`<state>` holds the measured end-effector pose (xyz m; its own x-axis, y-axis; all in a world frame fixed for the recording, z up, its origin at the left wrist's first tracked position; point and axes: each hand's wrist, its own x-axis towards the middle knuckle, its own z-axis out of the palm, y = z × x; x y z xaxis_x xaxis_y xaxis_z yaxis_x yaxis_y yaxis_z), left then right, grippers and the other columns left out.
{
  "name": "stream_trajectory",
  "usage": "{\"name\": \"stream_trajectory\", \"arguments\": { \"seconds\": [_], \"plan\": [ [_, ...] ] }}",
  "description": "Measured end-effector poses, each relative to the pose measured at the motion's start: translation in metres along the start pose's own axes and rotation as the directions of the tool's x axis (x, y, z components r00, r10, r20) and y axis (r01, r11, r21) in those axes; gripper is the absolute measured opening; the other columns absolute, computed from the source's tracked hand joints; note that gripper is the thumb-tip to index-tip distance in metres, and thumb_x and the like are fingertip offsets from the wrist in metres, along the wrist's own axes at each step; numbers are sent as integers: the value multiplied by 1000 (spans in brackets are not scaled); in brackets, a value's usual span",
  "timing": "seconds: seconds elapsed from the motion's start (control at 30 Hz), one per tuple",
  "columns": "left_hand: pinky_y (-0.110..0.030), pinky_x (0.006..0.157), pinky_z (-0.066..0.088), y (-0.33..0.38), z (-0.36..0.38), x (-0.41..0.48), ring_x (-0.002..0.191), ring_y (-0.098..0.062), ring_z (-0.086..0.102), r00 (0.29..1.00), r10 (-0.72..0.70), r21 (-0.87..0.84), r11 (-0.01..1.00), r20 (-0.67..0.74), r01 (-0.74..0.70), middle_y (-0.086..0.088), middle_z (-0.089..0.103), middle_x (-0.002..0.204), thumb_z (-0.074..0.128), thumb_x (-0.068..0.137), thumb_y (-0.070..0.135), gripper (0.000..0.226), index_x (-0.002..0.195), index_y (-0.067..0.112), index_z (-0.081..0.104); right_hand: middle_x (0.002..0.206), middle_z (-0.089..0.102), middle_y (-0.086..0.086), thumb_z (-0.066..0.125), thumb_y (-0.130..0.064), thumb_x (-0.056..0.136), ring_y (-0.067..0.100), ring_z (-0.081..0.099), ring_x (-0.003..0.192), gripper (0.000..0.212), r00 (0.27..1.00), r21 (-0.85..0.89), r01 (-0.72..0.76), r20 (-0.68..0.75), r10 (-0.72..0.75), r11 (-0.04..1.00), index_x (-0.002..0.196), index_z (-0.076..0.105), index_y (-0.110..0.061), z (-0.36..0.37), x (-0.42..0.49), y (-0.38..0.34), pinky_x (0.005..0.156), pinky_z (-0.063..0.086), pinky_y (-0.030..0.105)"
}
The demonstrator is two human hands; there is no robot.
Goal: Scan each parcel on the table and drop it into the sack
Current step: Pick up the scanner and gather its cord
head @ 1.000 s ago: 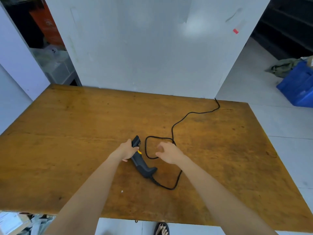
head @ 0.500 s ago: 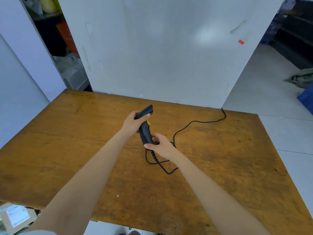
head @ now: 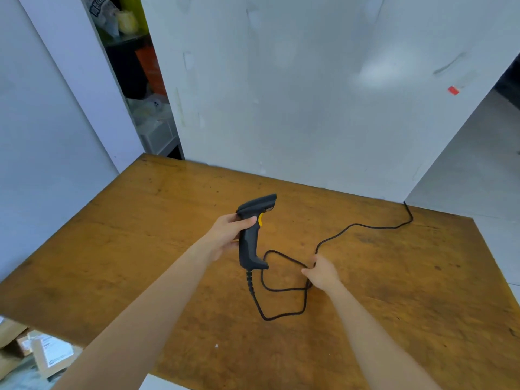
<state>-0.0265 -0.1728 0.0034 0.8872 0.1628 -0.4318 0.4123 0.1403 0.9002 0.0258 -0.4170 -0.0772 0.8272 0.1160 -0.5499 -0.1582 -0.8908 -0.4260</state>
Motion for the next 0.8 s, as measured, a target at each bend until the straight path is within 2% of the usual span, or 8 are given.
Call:
{"name": "stream_trajectory", "arguments": {
  "seconds": [0.17,0.3,0.4,0.5,0.57,0.63,0.67,0.8],
  "plan": [
    [-38,89,55,1,-14,4,102,-21,69,999,-29,13,1000,32,29,-5,76,104,68,89,27,28,115,16,64,139,37,17,61,-16,90,40,41,125,57,972,10,-174,-161,173,985,139,32,-13,30,4,-7,90,49,43],
    [-32,76,57,1,-17,10,98,-19,71,998,-43,-13,999,50,43,-3,77,101,69,88,25,28,114,17,64,113,57,20,61,-6,88,36,60,96,53,933,106,-230,-258,251,967,132,31,-5,39,4,-19,70,55,40],
    [-29,68,57,1,-16,14,94,-16,71,996,-48,4,999,75,48,1,77,96,70,87,26,26,111,19,64,90,59,15,60,-5,89,29,58,72,45,904,185,-286,-273,328,940,125,35,-2,42,6,-22,53,47,35],
    [-30,70,57,3,-17,20,97,-17,70,994,-45,33,999,95,42,1,77,99,71,87,26,27,112,20,64,64,45,6,62,-12,89,20,44,52,15,906,310,-294,-211,367,904,82,49,-8,40,9,-22,43,34,27],
    [-34,76,57,6,-18,25,100,-20,68,993,-50,41,998,111,46,-2,75,103,70,87,25,30,115,18,63,62,41,6,59,-10,91,21,41,55,24,916,587,-281,-72,395,759,71,46,-7,33,11,-21,51,36,30],
    [-40,87,55,9,-18,31,104,-23,67,990,-58,41,998,128,53,-6,73,108,70,87,24,32,117,16,63,80,53,10,56,-7,95,24,54,77,4,924,826,-297,123,362,479,92,57,-5,23,4,-20,69,51,39],
    [-42,91,54,11,-17,35,105,-23,66,988,-61,37,998,140,56,-7,73,110,70,88,23,33,118,15,62,89,57,10,54,-8,96,26,58,87,7,933,887,-284,168,318,364,100,59,-5,17,0,-18,77,54,45],
    [-35,81,55,17,-3,49,101,-20,67,972,-75,4,997,225,76,-4,74,105,69,88,22,28,114,13,64,92,68,12,50,-10,99,26,69,94,17,976,981,-154,132,176,121,98,66,-3,-1,-23,-6,78,56,52]
  ]
}}
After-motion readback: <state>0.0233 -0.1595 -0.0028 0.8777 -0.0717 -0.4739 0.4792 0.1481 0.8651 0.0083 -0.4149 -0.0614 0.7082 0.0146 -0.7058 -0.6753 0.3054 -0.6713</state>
